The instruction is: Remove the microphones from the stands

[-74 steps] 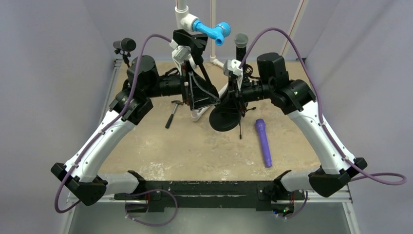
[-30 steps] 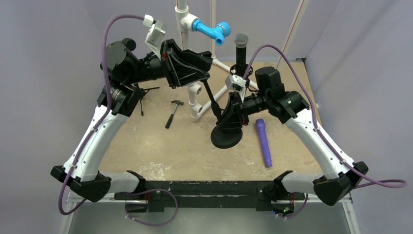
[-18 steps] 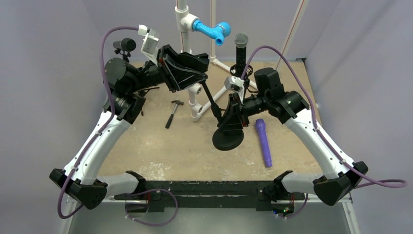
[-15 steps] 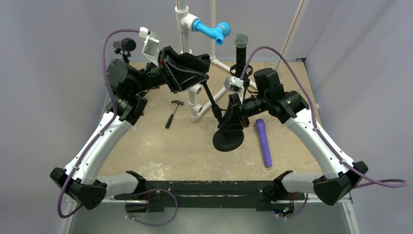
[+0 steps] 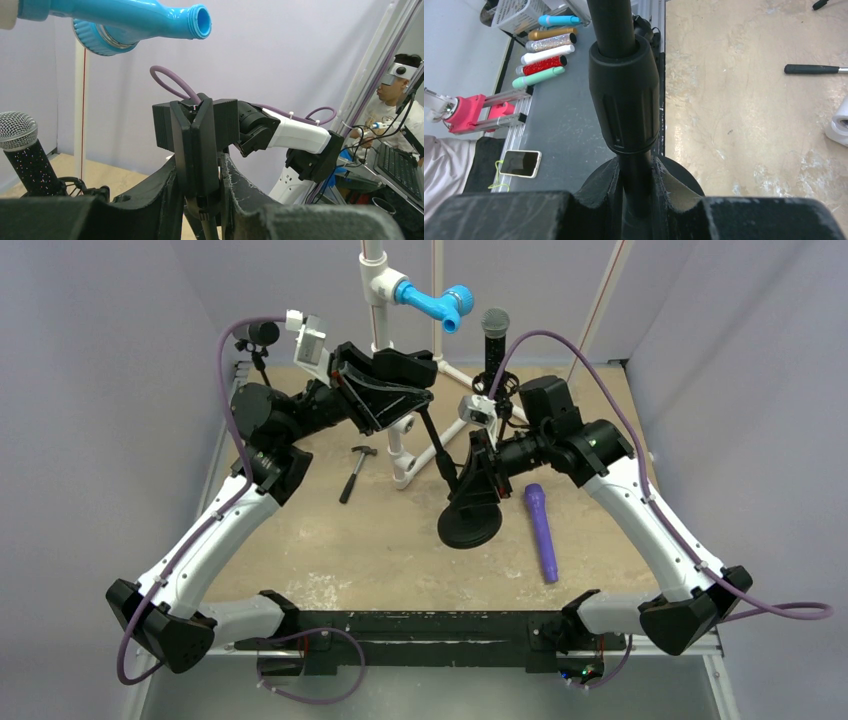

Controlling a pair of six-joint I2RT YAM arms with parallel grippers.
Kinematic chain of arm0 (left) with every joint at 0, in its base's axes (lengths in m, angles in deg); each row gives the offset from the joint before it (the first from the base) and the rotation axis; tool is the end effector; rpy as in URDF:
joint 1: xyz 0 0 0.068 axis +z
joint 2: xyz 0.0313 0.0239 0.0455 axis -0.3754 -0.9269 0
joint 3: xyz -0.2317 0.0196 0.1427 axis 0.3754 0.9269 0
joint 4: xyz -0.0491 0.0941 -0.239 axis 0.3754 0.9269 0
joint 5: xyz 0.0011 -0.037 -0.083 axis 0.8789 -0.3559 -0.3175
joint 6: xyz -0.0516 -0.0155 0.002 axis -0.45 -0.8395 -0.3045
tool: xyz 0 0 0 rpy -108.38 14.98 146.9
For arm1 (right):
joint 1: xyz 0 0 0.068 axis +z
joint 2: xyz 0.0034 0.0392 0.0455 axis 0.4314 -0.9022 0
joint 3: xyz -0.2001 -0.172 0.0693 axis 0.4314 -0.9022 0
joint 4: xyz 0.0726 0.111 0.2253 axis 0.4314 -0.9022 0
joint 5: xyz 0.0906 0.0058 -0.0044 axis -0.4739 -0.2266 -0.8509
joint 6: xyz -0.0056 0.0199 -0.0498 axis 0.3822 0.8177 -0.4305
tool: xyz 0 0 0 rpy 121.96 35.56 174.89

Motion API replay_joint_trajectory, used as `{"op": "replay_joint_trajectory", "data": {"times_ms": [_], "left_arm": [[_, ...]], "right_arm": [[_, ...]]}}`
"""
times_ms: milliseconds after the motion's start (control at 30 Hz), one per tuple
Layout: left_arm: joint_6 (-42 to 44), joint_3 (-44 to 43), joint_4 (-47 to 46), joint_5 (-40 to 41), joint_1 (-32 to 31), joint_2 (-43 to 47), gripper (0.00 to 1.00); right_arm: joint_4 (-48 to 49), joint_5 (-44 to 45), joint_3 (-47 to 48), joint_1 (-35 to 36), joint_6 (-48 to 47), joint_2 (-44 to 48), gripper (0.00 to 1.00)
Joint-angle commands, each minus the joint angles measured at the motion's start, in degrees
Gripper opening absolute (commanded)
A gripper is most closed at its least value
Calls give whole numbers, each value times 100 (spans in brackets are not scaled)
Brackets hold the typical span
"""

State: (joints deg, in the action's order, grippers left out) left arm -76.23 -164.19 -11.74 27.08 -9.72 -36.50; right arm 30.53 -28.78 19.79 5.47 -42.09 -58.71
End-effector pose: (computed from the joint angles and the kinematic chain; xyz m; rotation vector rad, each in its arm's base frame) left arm 0.1997 -0.1529 0.4936 0.6881 1.1457 -1.4924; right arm 0.1938 0.1538 0.4134 -1.3126 1.7115 1.4315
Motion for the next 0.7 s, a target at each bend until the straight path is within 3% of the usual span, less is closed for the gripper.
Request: {"op": "replay_joint_trajectory", "data": {"times_ms": [0, 667], "left_arm": [[354, 567, 951, -1233, -370, -236, 0], [256, 1240, 337, -1514, -281, -100, 0]], "right_arm": [[1260, -650, 952, -143, 348, 142, 0], [852, -873, 1385, -305, -141, 157, 0]]}}
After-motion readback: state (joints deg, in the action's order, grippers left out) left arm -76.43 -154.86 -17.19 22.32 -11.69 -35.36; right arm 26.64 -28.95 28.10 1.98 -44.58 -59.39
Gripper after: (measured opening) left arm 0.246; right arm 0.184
